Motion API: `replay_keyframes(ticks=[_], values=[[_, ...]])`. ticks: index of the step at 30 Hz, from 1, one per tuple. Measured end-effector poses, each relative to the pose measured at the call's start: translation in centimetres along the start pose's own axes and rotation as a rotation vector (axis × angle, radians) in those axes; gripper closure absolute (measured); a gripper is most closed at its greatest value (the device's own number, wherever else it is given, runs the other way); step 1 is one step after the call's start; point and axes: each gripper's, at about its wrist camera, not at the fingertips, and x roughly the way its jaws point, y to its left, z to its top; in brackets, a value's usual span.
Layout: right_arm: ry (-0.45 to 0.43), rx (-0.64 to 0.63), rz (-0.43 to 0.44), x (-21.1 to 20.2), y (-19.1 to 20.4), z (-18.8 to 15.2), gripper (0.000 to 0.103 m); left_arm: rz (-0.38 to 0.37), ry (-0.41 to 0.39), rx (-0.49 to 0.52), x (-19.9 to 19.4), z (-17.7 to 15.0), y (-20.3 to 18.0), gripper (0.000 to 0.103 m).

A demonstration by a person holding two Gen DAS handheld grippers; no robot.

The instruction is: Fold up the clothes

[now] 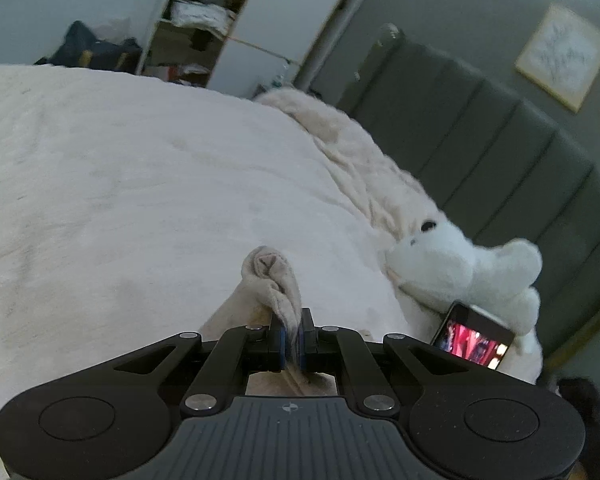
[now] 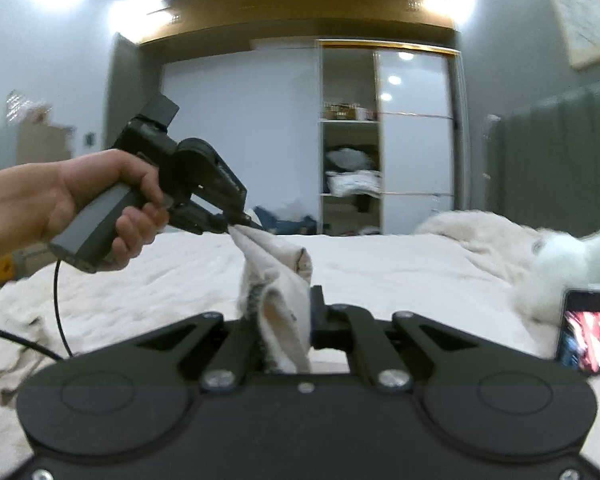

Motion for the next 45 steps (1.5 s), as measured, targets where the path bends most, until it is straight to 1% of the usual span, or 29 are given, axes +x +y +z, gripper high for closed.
replay_keyframes(ticks=[2,5,7,8,9,10,11,13,17,21,22,24,25,26,28,30,31,33,34,35,36,38,39,40,41,42,43,44,45], values=[[0.018,0.077,-0.045,0.3,-4.0,-0.9,0.103,0.016,0.031,0.043,2.8,0.6,-3.0,0.098],[0.057,0.177,-0.097,1.8,-7.9,-3.1,0.103,0.042,0.083,0.114,7.4,1.5,-7.5,0.098],[0.086,0.227,-0.121,2.5,-10.1,-4.9,0.103,0.068,0.147,0.184,11.9,1.1,-10.4,0.098],[0.107,0.256,-0.133,3.0,-11.5,-5.8,0.103,0.075,0.164,0.197,13.0,0.8,-10.7,0.098],[0.131,0.284,-0.143,3.5,-12.4,-6.7,0.103,0.089,0.202,0.224,15.5,0.3,-11.7,0.098],[0.145,0.303,-0.151,4.5,-12.2,-7.1,0.103,0.098,0.236,0.248,17.5,-0.3,-12.5,0.098],[0.173,0.347,-0.173,5.0,-13.2,-8.2,0.103,0.104,0.256,0.265,18.9,-0.8,-13.0,0.098],[0.200,0.378,-0.196,4.9,-14.1,-9.7,0.103,0.115,0.292,0.297,21.3,-1.9,-13.9,0.098],[0.262,0.436,-0.245,5.4,-15.2,-12.1,0.103,0.115,0.346,0.353,25.1,-3.2,-15.9,0.098],[0.300,0.447,-0.268,5.6,-15.7,-12.7,0.103,0.138,0.394,0.397,27.5,-4.0,-17.0,0.098],[0.312,0.423,-0.280,5.6,-15.4,-12.8,0.103,0.151,0.411,0.400,28.0,-4.4,-16.9,0.094],[0.329,0.388,-0.300,5.3,-14.9,-12.9,0.103,0.167,0.431,0.394,28.6,-4.7,-16.6,0.090],[0.344,0.391,-0.330,5.5,-15.6,-13.2,0.102,0.164,0.438,0.384,28.8,-4.7,-16.4,0.085],[0.346,0.400,-0.345,5.1,-15.6,-13.2,0.102,0.143,0.438,0.353,28.7,-4.4,-15.9,0.080],[0.345,0.422,-0.382,4.3,-16.2,-13.2,0.097,0.045,0.376,0.241,26.9,-3.1,-14.4,0.054],[0.331,0.430,-0.439,3.5,-17.0,-12.8,0.096,-0.043,0.313,0.139,25.0,-1.8,-13.0,0.046],[0.324,0.429,-0.469,3.3,-17.5,-12.7,0.094,-0.058,0.281,0.126,23.8,-1.2,-12.2,0.042],[0.300,0.401,-0.529,3.2,-18.3,-12.2,0.092,-0.062,0.215,0.131,21.1,-0.2,-10.8,0.035],[0.288,0.380,-0.556,3.2,-18.5,-11.9,0.092,-0.055,0.196,0.138,20.1,-0.1,-10.1,0.035],[0.264,0.349,-0.579,3.0,-18.5,-11.4,0.092,-0.041,0.161,0.145,18.1,0.1,-8.6,0.034],[0.251,0.334,-0.586,3.0,-18.5,-11.2,0.092,-0.028,0.131,0.146,16.2,0.3,-7.1,0.031],[0.192,0.285,-0.593,2.8,-18.1,-10.0,0.092,-0.011,0.097,0.111,13.0,0.3,-3.7,0.029],[0.163,0.263,-0.590,2.6,-17.8,-9.3,0.089,-0.001,0.081,0.088,11.3,0.2,-1.6,0.026],[0.130,0.231,-0.558,2.6,-17.1,-8.3,0.083,0.014,0.071,0.050,9.6,-0.2,1.0,0.022],[0.121,0.214,-0.535,2.6,-16.6,-7.8,0.076,0.023,0.070,0.028,8.9,-0.4,2.5,0.021],[0.120,0.201,-0.515,2.6,-16.3,-7.5,0.057,0.030,0.075,0.005,8.3,-0.8,3.9,0.021],[0.135,0.170,-0.467,3.0,-15.3,-6.9,0.043,0.040,0.091,-0.041,7.6,-1.6,6.6,0.021],[0.171,0.125,-0.386,3.7,-13.8,-6.3,0.039,0.047,0.114,-0.098,7.1,-3.0,9.5,0.021],[0.194,0.097,-0.337,4.1,-12.9,-6.0,0.035,0.050,0.135,-0.146,6.7,-4.2,11.9,0.021]])
